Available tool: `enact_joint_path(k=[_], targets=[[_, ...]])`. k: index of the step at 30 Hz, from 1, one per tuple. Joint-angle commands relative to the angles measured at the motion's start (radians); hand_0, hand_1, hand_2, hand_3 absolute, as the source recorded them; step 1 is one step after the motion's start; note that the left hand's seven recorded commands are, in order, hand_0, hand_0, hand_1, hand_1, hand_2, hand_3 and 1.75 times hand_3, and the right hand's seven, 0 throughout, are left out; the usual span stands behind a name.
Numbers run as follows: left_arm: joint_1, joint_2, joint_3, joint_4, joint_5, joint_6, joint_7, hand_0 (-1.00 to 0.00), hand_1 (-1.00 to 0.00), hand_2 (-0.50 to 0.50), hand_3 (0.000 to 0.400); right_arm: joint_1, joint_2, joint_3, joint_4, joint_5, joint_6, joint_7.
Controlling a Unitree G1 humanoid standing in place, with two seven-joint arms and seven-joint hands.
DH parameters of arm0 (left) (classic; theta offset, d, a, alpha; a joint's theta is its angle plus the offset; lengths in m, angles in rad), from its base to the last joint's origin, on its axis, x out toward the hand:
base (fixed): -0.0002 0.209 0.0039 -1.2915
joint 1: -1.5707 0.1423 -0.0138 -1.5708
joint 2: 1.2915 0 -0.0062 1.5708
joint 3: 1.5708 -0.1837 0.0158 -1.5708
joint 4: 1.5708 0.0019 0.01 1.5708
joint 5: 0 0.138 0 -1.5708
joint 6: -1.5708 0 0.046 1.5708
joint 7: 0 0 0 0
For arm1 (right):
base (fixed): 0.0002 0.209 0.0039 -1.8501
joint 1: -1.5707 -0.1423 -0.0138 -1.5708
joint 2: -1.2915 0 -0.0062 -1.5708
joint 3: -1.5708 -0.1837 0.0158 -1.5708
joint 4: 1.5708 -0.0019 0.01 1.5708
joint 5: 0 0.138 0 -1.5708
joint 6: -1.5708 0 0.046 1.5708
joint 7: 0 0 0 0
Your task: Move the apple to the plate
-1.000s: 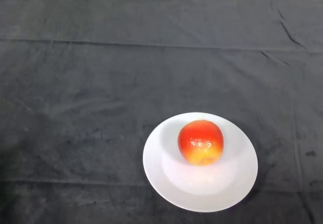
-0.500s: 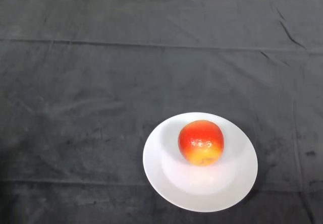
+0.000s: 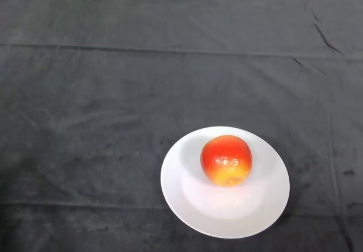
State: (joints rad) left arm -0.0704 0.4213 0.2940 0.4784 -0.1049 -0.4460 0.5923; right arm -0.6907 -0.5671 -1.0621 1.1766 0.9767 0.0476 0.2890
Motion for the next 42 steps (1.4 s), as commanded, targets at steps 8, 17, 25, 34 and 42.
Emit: enact_joint_path(k=[8,17,25,34,42], targets=[[-0.046,-0.001,0.041,0.043,0.000,-0.023,-0.006,0.00,0.00,0.00,0.000,-0.015,-0.023,0.0008,-0.001,0.0201,-0.009,-0.0003],[-0.046,-0.003,0.039,0.036,0.001,-0.017,-0.006,0.00,0.00,0.00,0.000,-0.015,-0.024,0.0008,0.000,0.0201,-0.009,-0.0001],[-0.045,-0.003,0.037,0.031,0.000,-0.013,-0.008,0.00,0.00,0.00,0.000,-0.015,-0.024,0.0008,0.000,0.0201,-0.009,0.0000],[-0.044,-0.003,0.038,0.027,-0.001,-0.009,-0.009,0.00,0.00,0.00,0.000,-0.015,-0.024,0.0009,0.000,0.0201,-0.009,0.0000],[-0.044,-0.002,0.039,0.030,-0.001,-0.010,-0.010,0.00,0.00,0.00,0.000,-0.015,-0.023,0.0009,0.000,0.0201,-0.009,0.0000]])
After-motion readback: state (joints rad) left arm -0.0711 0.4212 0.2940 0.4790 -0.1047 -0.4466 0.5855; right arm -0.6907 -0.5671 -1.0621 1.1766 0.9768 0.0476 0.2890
